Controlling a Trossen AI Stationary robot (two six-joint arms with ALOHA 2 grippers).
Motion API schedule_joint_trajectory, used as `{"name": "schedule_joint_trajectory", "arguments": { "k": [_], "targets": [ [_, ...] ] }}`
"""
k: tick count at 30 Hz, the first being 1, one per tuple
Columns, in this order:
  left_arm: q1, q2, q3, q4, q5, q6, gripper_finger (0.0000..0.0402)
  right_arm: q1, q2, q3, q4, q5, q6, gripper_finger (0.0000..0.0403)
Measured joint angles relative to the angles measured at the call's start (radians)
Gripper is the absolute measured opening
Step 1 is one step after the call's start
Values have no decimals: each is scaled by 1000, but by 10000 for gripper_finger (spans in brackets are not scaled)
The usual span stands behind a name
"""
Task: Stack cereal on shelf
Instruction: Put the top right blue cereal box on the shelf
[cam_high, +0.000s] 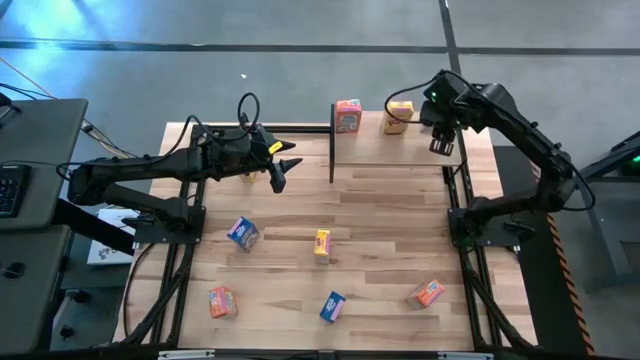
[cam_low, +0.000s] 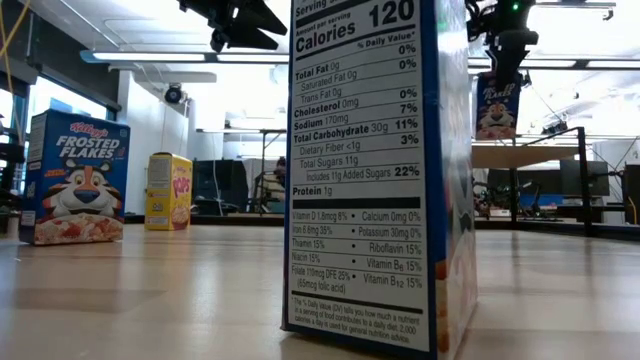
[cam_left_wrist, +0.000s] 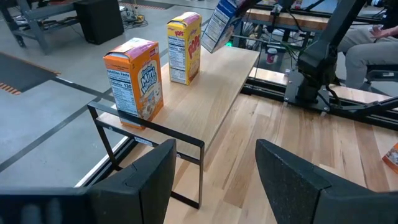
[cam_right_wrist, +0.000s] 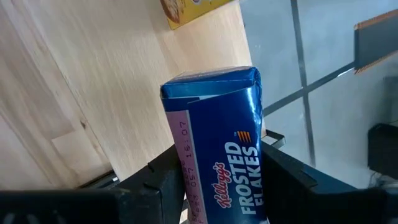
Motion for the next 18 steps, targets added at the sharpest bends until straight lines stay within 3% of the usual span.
{"name": "schedule_joint_trajectory", "arguments": {
  "k": [11,18],
  "targets": [
    [0,0,0,0,0,0,211,-68,66,0,-2,-34,0,164],
    [0,0,0,0,0,0,211,-102,87,0,-4,-56,2,193]
  ]
}}
